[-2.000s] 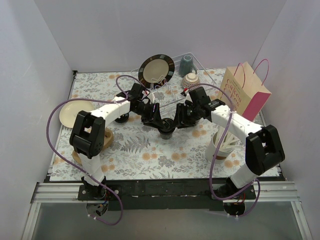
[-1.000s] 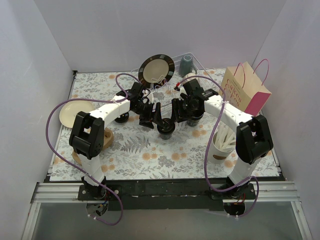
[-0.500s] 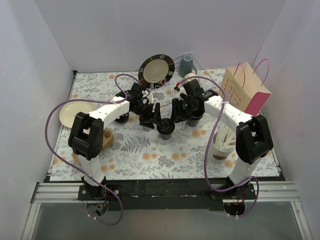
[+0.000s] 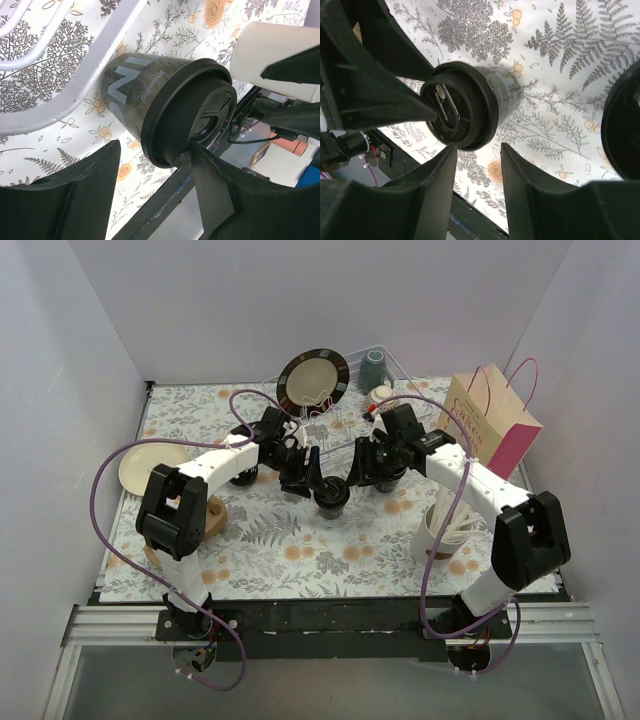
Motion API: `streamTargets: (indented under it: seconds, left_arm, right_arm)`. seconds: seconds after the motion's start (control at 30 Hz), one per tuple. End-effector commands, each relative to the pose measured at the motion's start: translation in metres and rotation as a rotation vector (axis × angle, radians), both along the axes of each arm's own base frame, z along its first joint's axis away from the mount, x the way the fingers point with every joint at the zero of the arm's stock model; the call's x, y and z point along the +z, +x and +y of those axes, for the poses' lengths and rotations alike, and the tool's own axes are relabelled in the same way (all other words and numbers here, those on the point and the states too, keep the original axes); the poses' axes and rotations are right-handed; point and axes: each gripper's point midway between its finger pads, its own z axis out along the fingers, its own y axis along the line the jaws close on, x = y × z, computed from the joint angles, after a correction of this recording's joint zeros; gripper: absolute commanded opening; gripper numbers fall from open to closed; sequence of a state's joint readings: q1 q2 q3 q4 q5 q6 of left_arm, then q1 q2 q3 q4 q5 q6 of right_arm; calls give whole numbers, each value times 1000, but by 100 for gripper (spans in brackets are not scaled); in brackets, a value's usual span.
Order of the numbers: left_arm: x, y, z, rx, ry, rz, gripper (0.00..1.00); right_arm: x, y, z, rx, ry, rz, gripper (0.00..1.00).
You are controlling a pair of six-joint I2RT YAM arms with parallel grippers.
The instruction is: Pack the takeout coffee
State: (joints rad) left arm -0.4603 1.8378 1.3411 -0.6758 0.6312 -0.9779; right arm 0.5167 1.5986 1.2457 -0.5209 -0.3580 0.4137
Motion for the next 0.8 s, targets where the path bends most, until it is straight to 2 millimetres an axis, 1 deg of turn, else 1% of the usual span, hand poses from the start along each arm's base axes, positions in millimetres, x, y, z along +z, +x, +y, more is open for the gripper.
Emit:
streamTargets:
  seconds: [0.0, 0.07, 0.3, 0.43, 0.5, 0.6, 0.77]
  left_arm:
    - [-58, -11, 35, 13, 234, 50, 55]
    - [-61, -11, 35, 11, 239, 55, 55]
    - [-66, -12, 36, 2, 250, 66, 55]
    - [-68, -12, 36, 0, 247, 71, 55]
    - [-71, -13, 36, -1, 249, 78, 55]
    - [-74, -15, 37, -4, 256, 87, 54]
    - [-77, -15, 39, -10, 266, 88, 54]
  right_arm:
    - [8, -1, 1, -31, 59, -30, 46]
    - [-1, -5, 1, -25, 54, 0, 45]
    - [-14, -5, 6, -9, 57, 32, 42]
    - [-24, -5, 5, -11, 46, 52, 41]
    - [-29, -5, 2, -21, 27, 58, 39]
    - [-29, -5, 1, -24, 23, 50, 38]
    - [-15, -3, 1, -30, 39, 22, 38]
